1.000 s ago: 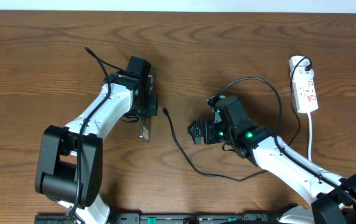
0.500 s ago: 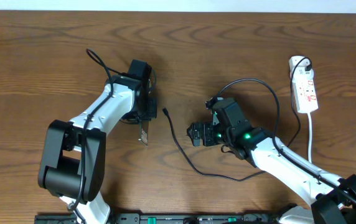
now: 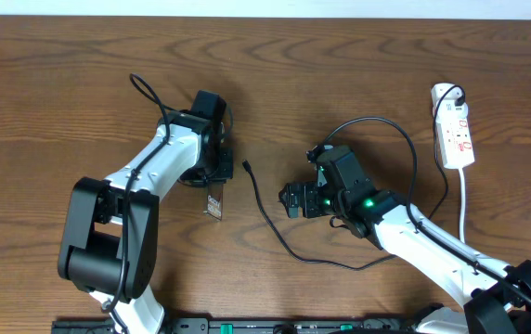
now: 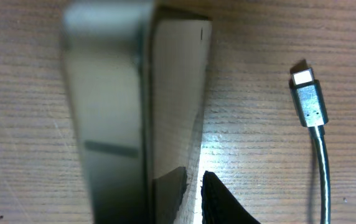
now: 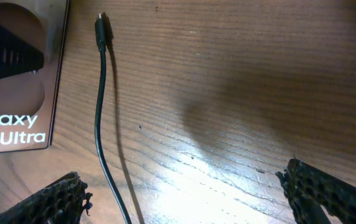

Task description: Plug charger to phone and switch on socket

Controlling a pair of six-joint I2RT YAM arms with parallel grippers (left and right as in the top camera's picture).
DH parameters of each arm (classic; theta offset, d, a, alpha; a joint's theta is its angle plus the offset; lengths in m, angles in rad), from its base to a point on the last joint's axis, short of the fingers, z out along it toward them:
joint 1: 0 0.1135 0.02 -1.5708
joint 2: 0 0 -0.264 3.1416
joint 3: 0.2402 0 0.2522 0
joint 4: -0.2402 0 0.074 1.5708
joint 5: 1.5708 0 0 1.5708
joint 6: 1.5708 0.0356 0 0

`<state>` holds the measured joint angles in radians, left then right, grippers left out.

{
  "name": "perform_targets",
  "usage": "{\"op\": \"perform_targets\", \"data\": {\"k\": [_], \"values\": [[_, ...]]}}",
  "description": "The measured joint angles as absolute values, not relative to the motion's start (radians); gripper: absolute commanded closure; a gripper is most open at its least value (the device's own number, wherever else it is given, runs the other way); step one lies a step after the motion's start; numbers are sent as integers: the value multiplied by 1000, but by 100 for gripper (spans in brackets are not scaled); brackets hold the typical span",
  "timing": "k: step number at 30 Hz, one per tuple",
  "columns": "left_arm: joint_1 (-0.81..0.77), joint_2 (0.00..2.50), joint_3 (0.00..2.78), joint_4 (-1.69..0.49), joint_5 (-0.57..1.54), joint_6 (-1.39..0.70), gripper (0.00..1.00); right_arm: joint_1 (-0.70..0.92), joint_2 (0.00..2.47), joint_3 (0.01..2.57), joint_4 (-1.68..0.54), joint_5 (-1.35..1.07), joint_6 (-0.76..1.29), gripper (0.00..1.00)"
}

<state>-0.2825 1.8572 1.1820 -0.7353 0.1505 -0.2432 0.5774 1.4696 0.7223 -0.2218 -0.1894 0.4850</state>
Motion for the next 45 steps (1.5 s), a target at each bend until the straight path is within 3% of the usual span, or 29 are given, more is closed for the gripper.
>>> {"op": "perform_targets", "data": {"k": [3,8,11,15,17,20,29,32,34,37,45], "values": [[-282,1857,1182,-739,151,-266,90,577,1470,722,-222,-189,485,1],[-284,1857,1182,-738,139,-284,90,580,1470,722,-222,-181,485,1],[-286,1857,1182,-738,119,-291,77,582,1470,722,-226,-181,485,1],[-291,1857,1182,-741,96,-304,76,589,1470,722,-233,-171,485,1],[-296,1857,1182,-740,90,-310,86,602,1470,722,-235,-161,485,1],[-310,1857,1182,-733,86,-314,92,621,1471,722,-236,-149,485,1],[-322,1857,1181,-728,44,-346,92,639,1507,947,-551,-106,461,20],[-310,1857,1180,-728,37,-363,92,640,1553,1106,-643,-97,426,33],[-295,1857,1180,-729,35,-372,93,643,1591,1178,-661,-92,409,33],[-266,1857,1180,-729,32,-383,93,658,1670,1244,-645,-86,383,26],[-168,1857,1180,-742,20,-393,92,739,1946,1261,-434,-9,321,32]]}}
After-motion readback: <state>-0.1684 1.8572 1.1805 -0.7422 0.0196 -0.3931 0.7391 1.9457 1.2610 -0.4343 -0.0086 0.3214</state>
